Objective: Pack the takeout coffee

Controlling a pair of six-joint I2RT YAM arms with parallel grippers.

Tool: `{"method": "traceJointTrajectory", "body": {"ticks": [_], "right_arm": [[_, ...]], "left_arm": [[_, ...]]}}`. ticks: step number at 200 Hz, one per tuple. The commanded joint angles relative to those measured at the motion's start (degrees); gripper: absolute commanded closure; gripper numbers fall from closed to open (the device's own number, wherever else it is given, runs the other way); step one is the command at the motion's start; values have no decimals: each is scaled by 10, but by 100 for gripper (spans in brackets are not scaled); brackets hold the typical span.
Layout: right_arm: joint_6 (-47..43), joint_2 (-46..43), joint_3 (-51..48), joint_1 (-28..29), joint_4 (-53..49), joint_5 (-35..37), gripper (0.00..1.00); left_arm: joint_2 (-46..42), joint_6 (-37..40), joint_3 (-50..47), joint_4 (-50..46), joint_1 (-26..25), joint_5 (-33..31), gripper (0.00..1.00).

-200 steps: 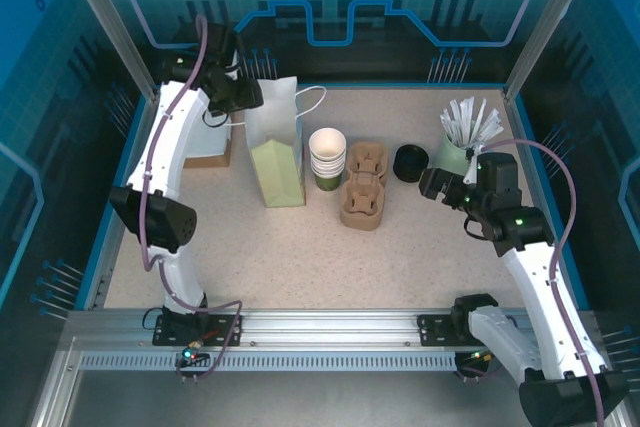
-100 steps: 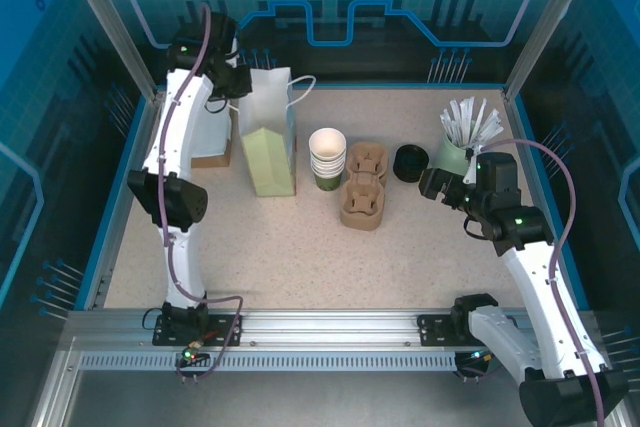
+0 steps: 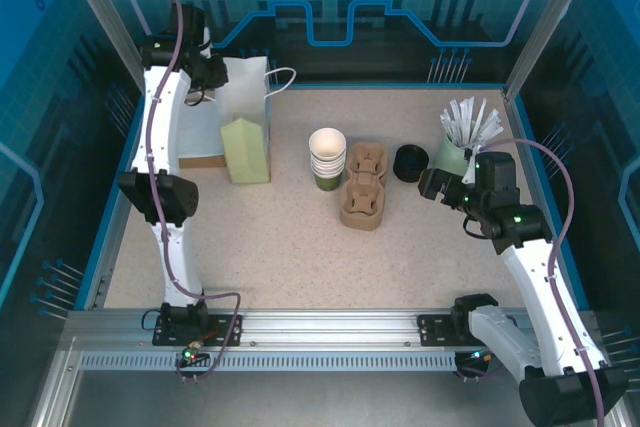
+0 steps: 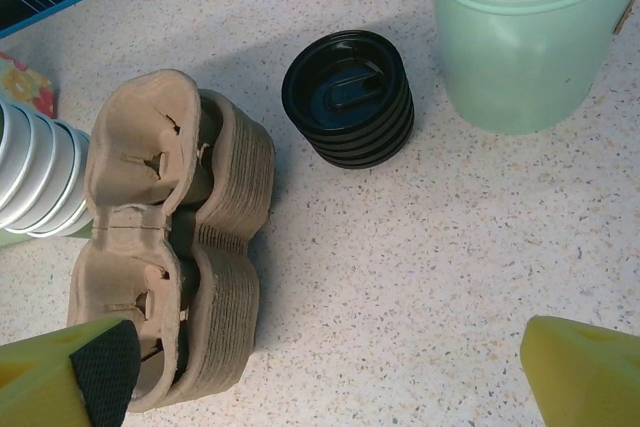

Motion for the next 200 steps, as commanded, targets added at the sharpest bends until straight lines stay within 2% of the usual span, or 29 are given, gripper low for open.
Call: {"method": "traceJointTrajectory", "body": {"ticks": [1, 9, 32, 80, 109, 124, 139, 167, 200], "right_arm": [[1, 0, 2, 11, -12, 1, 0], [2, 0, 2, 12, -12, 1, 0], [1, 0, 4, 14, -14, 1, 0], [0, 1, 4, 16, -14, 3, 0], [0, 4, 5, 15, -14, 1, 0], [-1, 6, 8, 17, -15, -3, 0], [0, 8, 11, 17, -16, -9, 0], [3, 14, 14, 20, -13, -21, 0], [9, 31, 15, 32, -5, -35, 0]], "left_arm": [[8, 5, 20, 0, 8, 22, 71], [6, 6, 21, -1, 9, 23, 62], [-7, 11, 22, -5, 9, 23, 47], [-72, 8, 17, -32, 9, 37, 38], [-137, -10, -26, -24, 9, 100, 35], [-183, -26, -72, -7, 5, 144, 34], [-234, -39, -129, 8, -13, 162, 33], [-339, -74, -271, 56, -75, 168, 32], [-449, -160, -477, 155, -151, 184, 32]]}}
